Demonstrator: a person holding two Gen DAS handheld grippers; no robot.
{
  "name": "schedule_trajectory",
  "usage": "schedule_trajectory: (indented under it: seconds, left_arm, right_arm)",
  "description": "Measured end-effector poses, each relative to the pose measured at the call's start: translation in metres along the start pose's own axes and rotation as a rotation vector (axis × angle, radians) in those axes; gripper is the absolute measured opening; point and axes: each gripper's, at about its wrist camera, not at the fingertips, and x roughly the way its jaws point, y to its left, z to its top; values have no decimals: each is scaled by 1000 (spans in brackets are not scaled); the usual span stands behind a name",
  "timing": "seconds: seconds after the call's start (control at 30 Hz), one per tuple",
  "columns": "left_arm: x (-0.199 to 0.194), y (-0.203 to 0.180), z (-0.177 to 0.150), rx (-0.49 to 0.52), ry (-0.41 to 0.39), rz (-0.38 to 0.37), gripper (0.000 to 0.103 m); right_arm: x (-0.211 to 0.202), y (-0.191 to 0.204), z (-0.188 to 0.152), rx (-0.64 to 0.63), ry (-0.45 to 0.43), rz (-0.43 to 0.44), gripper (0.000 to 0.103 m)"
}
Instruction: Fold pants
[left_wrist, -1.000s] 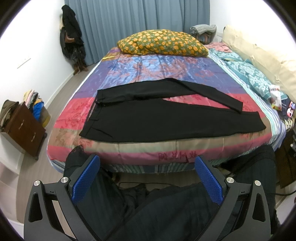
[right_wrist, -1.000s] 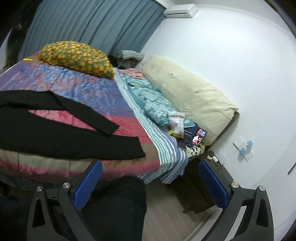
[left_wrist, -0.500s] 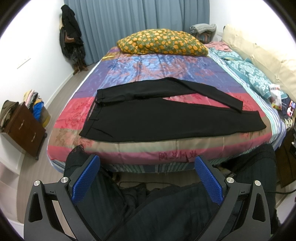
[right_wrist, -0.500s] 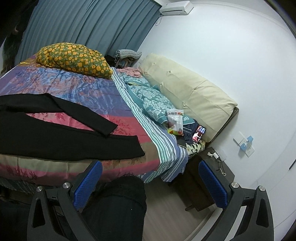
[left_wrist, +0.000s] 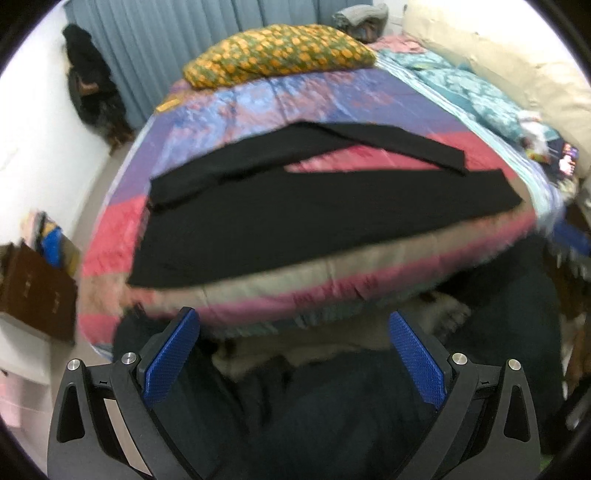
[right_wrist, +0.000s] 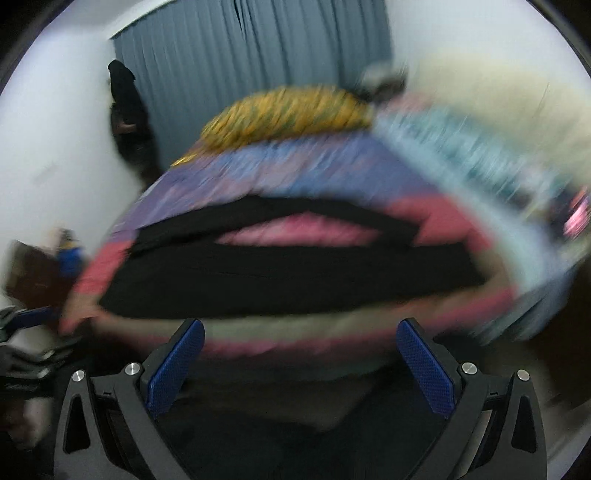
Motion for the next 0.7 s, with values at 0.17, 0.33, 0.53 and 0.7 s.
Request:
schedule_trajectory:
  seconds: [0.17,0.33,0.53,0.7]
  left_arm:
    - [1,8,46,-83,-107,17,102]
    - [16,29,80,-242,-177,20,102]
    - [65,38,70,-325,-84,21,102]
    - [107,37,55,-329,39,51,102]
  right_arm:
    - [32,-42,13,182,-32,241,103]
    - [81,-132,57,462,-118,299,103]
    - [183,-218,76,784,20,372,87]
    - [234,-258,88,886,71,321,86]
